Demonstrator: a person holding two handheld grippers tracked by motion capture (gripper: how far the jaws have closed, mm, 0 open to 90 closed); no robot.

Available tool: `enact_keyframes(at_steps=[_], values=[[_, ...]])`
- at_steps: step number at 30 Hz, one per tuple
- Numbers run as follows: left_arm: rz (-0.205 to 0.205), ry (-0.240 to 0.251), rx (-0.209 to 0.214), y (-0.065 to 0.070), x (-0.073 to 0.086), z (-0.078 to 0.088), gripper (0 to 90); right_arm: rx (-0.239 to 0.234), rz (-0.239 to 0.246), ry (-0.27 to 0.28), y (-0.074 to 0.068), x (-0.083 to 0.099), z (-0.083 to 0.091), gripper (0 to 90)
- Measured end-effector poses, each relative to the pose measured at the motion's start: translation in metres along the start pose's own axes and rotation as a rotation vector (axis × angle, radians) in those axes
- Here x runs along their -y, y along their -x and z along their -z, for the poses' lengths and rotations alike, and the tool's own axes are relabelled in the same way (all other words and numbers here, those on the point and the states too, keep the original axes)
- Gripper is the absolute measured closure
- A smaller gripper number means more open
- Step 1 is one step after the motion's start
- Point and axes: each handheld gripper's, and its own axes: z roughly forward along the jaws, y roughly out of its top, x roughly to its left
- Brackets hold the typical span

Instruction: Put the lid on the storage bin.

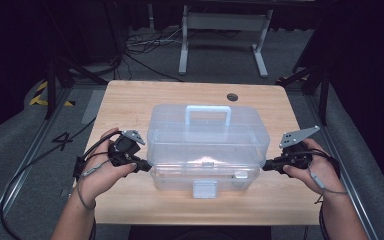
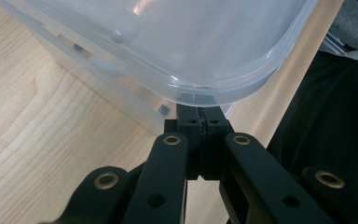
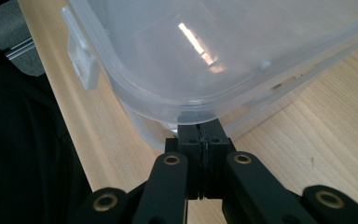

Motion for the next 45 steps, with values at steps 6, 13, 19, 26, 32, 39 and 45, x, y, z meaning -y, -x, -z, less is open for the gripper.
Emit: enact_keyframes(at_steps=[6, 13, 19, 26, 32, 39, 45], values=[[0.0, -0.02, 0.007, 0.0, 0.0, -0.002, 89.8, -0.004, 0.004, -0.016, 0.0, 0.0, -0.002, 89.6], [-0.004, -0.046, 0.01, 0.0, 0.0, -0.005, 89.8, -0.013, 0.005, -0.046, 0.0, 0.0, -0.005, 89.6], [0.0, -0.064, 0.013, 0.0, 0.001, -0.007, 89.8, -0.018, 0.01, -0.067, 0.001, 0.001, -0.008, 89.4], [-0.01, -0.09, 0.011, 0.0, 0.001, -0.009, 89.8, -0.023, 0.014, -0.092, 0.0, 0.001, -0.01, 89.1], [-0.008, -0.108, 0.012, 0.001, 0.001, -0.011, 89.8, -0.026, 0.013, -0.114, -0.001, 0.002, -0.012, 89.6], [-0.005, -0.121, 0.016, 0.0, 0.001, -0.012, 89.8, -0.028, 0.014, -0.13, 0.0, 0.002, -0.011, 89.5], [-0.003, -0.132, 0.015, 0.0, 0.002, -0.012, 89.8, -0.032, 0.012, -0.14, 0.0, 0.003, -0.011, 89.6]])
